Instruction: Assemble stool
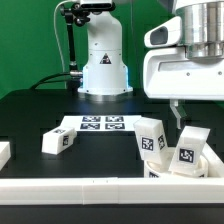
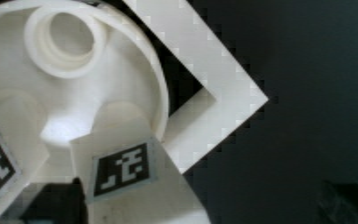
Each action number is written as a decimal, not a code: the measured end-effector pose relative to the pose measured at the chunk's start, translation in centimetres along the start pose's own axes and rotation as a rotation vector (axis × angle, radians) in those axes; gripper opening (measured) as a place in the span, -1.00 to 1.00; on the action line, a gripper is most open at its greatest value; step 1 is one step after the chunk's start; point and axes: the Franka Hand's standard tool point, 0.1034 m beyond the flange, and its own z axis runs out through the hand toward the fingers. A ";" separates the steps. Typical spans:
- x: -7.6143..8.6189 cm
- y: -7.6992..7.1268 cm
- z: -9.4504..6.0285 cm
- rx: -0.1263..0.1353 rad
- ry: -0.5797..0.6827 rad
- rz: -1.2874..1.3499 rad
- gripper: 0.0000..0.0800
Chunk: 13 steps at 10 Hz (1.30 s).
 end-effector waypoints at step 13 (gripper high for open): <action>1.4 1.1 -0.1 -0.059 0.026 -0.922 0.62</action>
Offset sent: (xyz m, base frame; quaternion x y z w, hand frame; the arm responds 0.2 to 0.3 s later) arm -0.0056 0.0121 0.0031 0.0353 0.0002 -0.2481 0.9681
